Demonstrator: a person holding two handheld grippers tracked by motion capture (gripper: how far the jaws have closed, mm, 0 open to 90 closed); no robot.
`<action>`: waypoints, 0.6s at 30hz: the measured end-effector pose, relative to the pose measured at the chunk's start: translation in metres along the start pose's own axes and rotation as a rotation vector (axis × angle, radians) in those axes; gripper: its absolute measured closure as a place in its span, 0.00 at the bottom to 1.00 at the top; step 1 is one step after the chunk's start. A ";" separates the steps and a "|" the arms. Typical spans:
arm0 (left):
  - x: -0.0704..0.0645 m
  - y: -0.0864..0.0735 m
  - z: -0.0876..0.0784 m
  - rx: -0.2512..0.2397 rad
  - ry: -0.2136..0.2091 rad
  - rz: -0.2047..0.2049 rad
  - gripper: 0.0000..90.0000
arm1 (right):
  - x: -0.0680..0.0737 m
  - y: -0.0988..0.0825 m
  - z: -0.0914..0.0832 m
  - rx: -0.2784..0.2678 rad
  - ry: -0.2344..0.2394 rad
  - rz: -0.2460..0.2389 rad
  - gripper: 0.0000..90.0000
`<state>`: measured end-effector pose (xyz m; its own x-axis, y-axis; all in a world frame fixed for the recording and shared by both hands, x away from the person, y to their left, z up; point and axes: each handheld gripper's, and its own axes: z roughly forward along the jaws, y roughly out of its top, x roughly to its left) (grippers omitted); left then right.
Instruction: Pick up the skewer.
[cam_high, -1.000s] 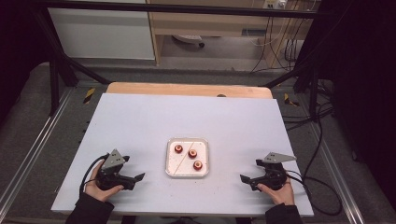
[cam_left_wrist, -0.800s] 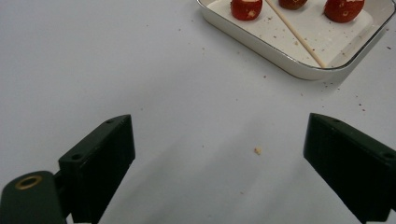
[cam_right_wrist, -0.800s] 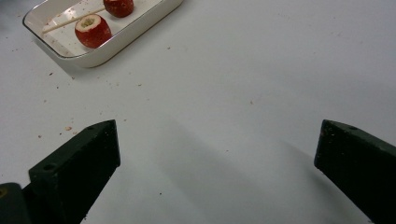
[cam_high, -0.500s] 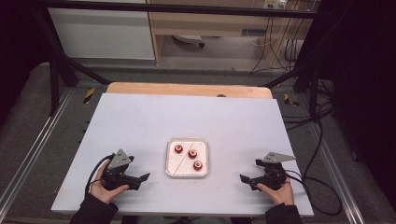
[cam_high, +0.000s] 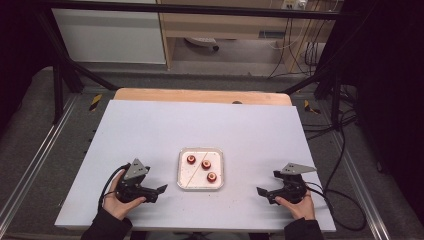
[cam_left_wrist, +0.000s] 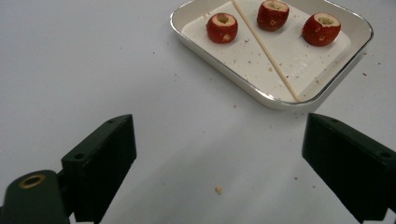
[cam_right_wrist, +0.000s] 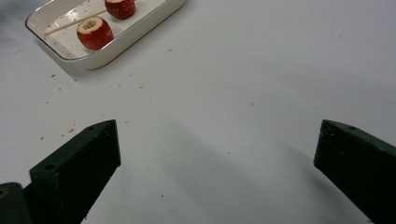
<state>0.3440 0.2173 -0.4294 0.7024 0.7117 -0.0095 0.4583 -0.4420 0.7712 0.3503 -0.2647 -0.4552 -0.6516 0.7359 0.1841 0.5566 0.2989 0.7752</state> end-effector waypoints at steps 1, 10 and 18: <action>-0.001 0.002 0.001 0.001 0.001 0.001 0.11 | 0.000 0.000 0.000 0.001 0.000 -0.001 0.01; -0.017 0.023 0.013 0.020 -0.001 0.013 0.13 | 0.000 0.000 0.001 0.007 0.001 -0.006 0.01; -0.031 0.043 0.027 0.028 -0.005 0.031 0.19 | 0.001 0.000 0.001 0.008 0.001 -0.007 0.01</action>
<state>0.3564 0.1615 -0.4132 0.7189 0.6951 0.0107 0.4513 -0.4784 0.7533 0.3507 -0.2634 -0.4559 -0.6559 0.7334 0.1787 0.5556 0.3088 0.7720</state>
